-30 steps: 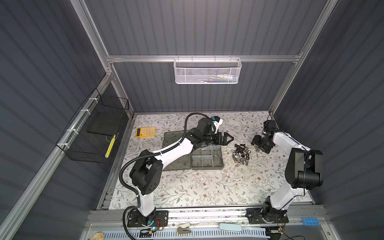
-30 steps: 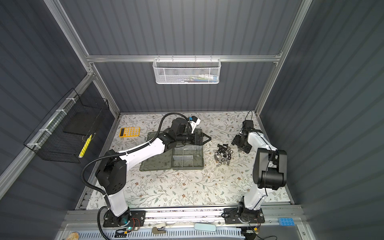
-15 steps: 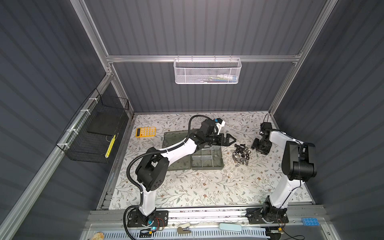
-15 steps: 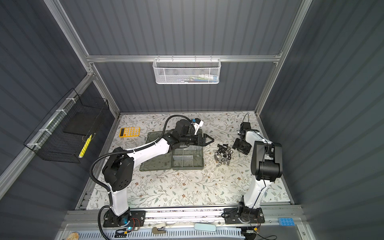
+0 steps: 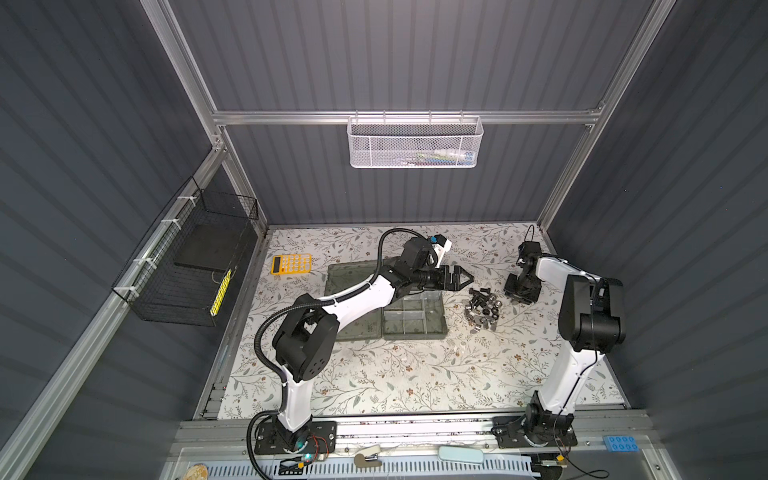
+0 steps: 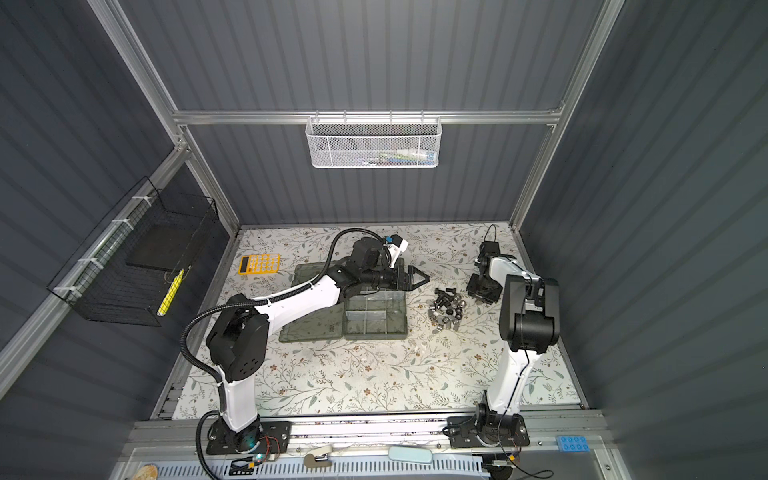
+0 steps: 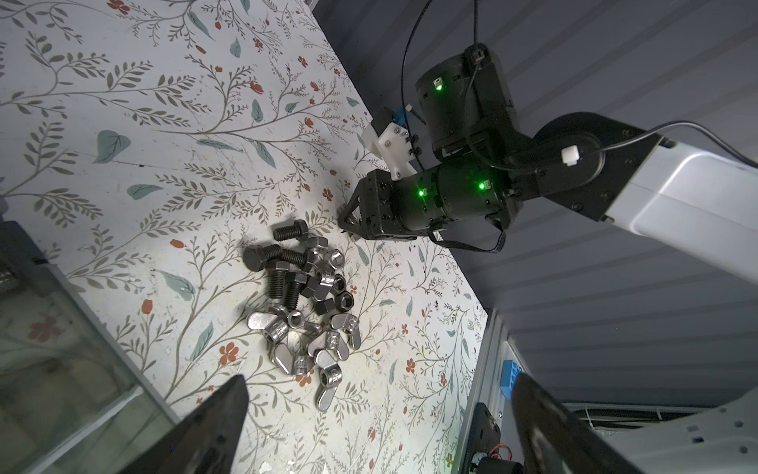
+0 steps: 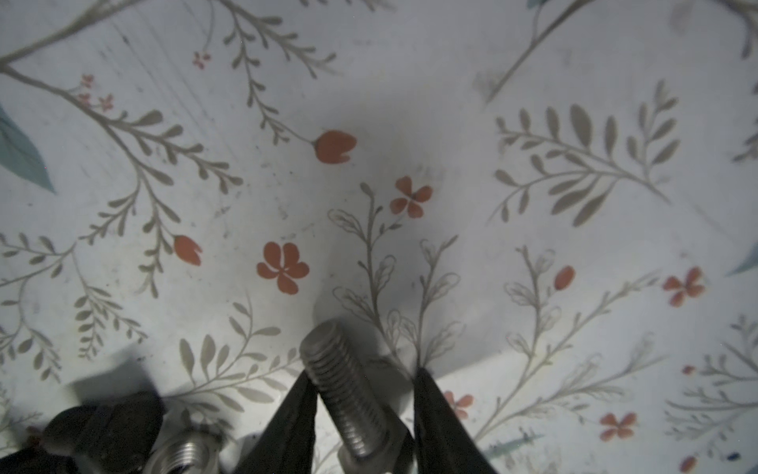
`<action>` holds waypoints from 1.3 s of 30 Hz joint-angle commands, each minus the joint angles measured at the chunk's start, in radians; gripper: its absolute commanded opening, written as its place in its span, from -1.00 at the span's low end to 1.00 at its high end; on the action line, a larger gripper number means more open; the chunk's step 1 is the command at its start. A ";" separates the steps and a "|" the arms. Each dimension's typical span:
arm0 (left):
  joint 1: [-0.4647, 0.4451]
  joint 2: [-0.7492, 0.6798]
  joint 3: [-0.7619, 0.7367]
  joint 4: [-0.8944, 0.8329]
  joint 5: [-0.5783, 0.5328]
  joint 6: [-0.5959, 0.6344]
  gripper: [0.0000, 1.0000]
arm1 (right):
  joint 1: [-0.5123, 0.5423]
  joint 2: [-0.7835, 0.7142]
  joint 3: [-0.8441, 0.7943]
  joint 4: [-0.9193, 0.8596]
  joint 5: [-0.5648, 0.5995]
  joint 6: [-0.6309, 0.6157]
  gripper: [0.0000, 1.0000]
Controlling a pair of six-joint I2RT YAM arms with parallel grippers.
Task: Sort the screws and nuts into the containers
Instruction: 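Move the right gripper back to the second loose bolt and grasp it, then carry the bolt with the right gripper and place it beside the first bolt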
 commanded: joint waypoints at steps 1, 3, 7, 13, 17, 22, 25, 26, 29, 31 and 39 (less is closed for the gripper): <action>-0.007 -0.007 0.017 -0.034 0.003 0.017 0.99 | -0.003 0.004 -0.004 -0.016 0.002 -0.003 -0.31; -0.007 -0.021 0.002 -0.045 -0.005 0.027 0.99 | -0.002 0.008 -0.004 -0.015 -0.004 -0.002 -0.39; -0.007 -0.048 -0.019 -0.061 -0.022 0.041 0.99 | 0.000 0.014 -0.003 -0.011 -0.020 0.001 -0.50; -0.007 -0.071 -0.037 -0.068 -0.038 0.041 0.99 | 0.003 -0.010 -0.012 -0.005 -0.027 0.006 -0.71; -0.007 -0.089 -0.036 -0.089 -0.051 0.057 0.99 | 0.012 -0.056 -0.022 -0.003 -0.038 0.009 -0.82; -0.007 -0.116 -0.029 -0.127 -0.077 0.087 0.99 | 0.028 -0.123 -0.022 -0.010 -0.069 0.009 -0.85; -0.007 -0.130 -0.021 -0.155 -0.091 0.099 0.99 | 0.048 -0.168 -0.019 -0.006 -0.126 0.019 -0.85; -0.007 -0.137 -0.020 -0.162 -0.097 0.106 1.00 | 0.059 -0.183 -0.014 -0.007 -0.140 0.024 -0.85; -0.006 -0.158 -0.024 -0.180 -0.110 0.129 0.99 | 0.096 -0.212 0.012 -0.011 -0.185 0.046 -0.85; -0.006 -0.173 -0.025 -0.206 -0.130 0.153 0.99 | 0.130 -0.220 0.034 -0.009 -0.222 0.072 -0.85; 0.018 -0.255 -0.080 -0.245 -0.185 0.181 1.00 | 0.320 -0.158 0.190 -0.004 -0.271 0.146 -0.86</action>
